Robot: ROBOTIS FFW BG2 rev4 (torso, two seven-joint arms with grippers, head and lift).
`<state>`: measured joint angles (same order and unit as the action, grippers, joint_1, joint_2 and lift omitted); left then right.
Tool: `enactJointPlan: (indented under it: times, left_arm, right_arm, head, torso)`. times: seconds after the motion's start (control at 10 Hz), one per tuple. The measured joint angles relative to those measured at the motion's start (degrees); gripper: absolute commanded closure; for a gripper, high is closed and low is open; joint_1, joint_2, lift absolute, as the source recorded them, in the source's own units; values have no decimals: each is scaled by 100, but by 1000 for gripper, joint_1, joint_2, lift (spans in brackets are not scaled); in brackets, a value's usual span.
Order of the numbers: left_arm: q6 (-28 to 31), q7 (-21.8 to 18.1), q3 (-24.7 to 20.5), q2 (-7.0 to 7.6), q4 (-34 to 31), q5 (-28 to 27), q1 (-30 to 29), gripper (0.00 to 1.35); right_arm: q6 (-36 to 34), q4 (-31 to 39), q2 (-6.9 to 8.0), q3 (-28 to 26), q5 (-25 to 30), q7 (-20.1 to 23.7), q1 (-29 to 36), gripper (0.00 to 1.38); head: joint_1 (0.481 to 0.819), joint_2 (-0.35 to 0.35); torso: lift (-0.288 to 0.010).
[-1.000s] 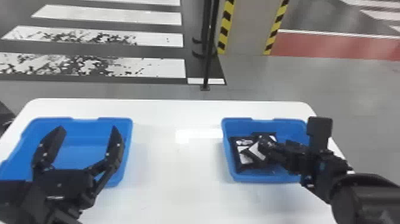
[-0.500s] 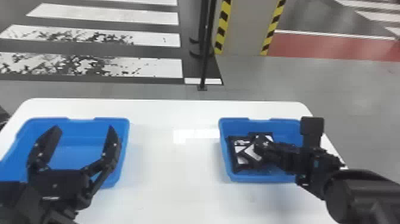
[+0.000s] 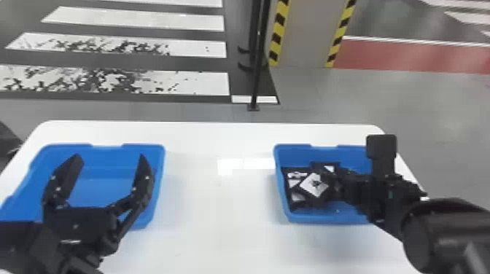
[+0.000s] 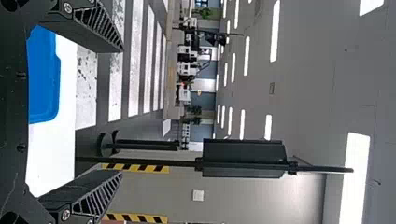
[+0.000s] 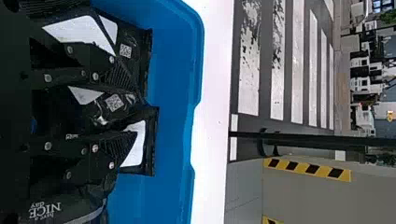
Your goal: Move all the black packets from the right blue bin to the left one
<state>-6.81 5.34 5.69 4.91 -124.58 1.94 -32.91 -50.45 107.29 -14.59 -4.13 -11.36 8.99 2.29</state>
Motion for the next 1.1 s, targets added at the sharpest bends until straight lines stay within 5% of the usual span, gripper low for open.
enactJointPlan:
  times: [0.2,0.3,0.6,1.1]
  left_arm:
    - [-16,-7,-13,1,6,6,0,108]
    - [-36,-8,-14,1,11,6,1,108]
    - [-77,-16,-11,1,29,2,1,108]
    - [-78,-16,-11,-15,45,0,1,108]
  right_arm:
    - [-3,-124,0,2,-108,-3,23,1177]
    - [15,-157,0,-11,-175,2,50,1069]
    - [456,238,-11,-84,-270,220,181,45]
    - [138,339,-59,6,45,401,65,116]
  head:
    - [695,-110]
    - [695,-109]
    - [695,-95]
    - [695,-91]
  torso:
    - [-140]
    - [-140]
    - [-140]
    - [-140]
